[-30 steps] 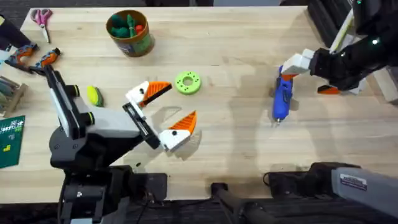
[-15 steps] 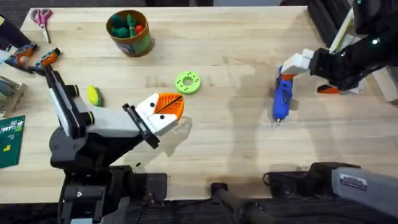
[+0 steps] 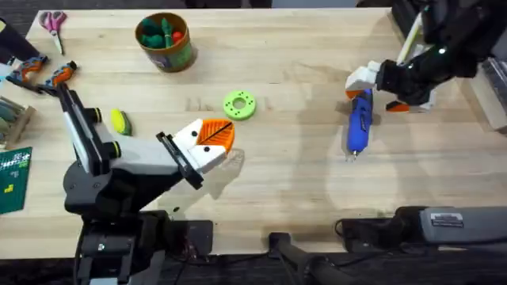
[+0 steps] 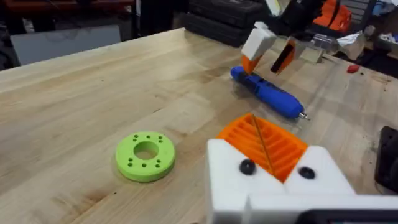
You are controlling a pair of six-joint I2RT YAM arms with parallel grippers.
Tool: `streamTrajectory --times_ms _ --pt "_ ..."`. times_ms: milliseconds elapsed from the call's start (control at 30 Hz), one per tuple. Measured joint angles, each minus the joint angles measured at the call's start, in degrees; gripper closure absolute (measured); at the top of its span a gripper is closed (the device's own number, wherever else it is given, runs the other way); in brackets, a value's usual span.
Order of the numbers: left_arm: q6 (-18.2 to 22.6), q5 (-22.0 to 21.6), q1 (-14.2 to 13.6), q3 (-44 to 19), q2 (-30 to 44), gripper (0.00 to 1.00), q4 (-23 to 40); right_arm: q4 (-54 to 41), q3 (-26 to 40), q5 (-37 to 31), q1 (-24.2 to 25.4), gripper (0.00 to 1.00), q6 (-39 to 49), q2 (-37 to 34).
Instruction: Pick up the gripper from the table and insert it into the empty holder that is missing its gripper. Then pick up a screw, insert it into the mounting hole, and use the screwdriver to tighten it. Finally, clean up the table by picking up the vegetable and placing it into the bucket.
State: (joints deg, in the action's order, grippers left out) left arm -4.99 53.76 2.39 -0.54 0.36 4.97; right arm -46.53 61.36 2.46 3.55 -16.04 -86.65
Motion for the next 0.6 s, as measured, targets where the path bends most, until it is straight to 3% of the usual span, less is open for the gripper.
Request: streamTrajectory --times_ms 333,600 --pt "0.0 0.0 0.0 0.0 0.0 0.994 0.0 1.6 0.0 -1.2 0.0 0.05 1.8 -8.0" --pt "0.0 0.0 0.0 0.0 0.0 0.995 0.0 3.9 0.0 -2.0 0.0 0.09 2.1 -10.1"
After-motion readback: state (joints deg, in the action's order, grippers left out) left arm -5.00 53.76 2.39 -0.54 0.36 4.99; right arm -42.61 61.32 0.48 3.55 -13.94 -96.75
